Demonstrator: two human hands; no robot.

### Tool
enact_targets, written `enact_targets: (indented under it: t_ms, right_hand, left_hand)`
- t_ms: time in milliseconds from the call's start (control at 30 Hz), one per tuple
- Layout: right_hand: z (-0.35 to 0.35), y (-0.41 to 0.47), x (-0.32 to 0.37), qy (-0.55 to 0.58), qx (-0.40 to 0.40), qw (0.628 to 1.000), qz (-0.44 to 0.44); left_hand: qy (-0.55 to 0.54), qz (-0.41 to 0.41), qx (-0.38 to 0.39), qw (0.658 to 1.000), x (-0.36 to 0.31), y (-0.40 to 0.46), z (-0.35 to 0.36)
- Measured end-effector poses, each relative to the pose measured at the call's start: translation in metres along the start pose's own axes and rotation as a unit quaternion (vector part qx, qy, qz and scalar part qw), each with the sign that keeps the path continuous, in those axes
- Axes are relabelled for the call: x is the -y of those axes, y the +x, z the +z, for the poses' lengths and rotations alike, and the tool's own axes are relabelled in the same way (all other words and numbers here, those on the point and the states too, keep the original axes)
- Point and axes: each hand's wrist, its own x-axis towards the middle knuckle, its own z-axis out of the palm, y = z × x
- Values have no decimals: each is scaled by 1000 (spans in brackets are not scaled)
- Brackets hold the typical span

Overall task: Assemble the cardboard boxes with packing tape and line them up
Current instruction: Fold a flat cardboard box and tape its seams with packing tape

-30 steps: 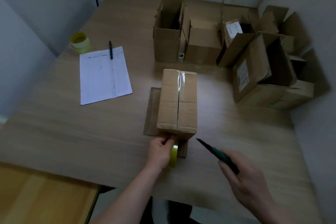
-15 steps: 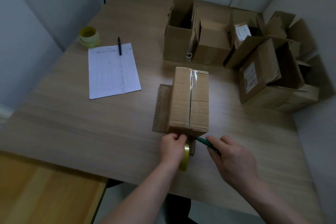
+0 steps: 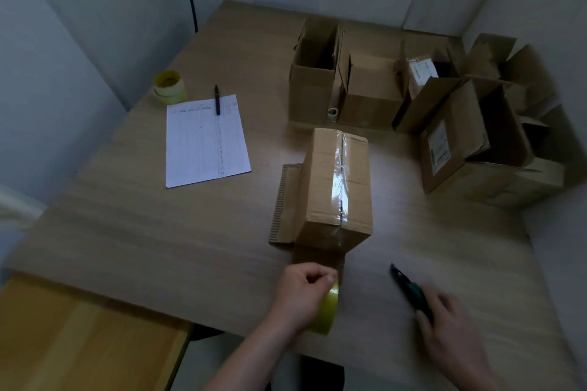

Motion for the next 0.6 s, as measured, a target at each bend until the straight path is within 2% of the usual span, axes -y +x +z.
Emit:
enact_targets:
  t_ms: [67,100,133,200,233,300,400,467,533,600]
  right_hand:
    - [-5,-6,14,62,-35,997,-12]
    - [-18,-16,32,149,-38,988,-33]
    - [-34,-24,53,267,-14,962,-52]
    - [-58,-40,91,471,134,870,-52]
    - [-64,-46,105,520,195,830,-54]
    - [-68,-53,120,568,222,791,-54]
    - [-70,-58,125,603,184,775,-39]
    - [-74,-61,124,613,194,765,-40]
    - [-76,-63,124,623,226,748,-27]
    - [-75,-63,125,638,236,733,6]
  left_hand:
    - [-20,19,22,999,-6,-11,0]
    - [-31,30,29,999,-10,-16,0]
    - [-38,43,36,998,-13,-21,1]
    - [-35,66,63,995,-17,-28,2]
    - [-27,78,80,993,-18,-31,2]
    - [-15,103,109,989,-23,-37,1]
    - [50,157,116,980,-25,-44,-3]
    - [124,206,102,965,-19,-44,-7]
    - [230,296,78,924,-14,-47,-12]
    - [338,392,36,855,-12,-45,-20]
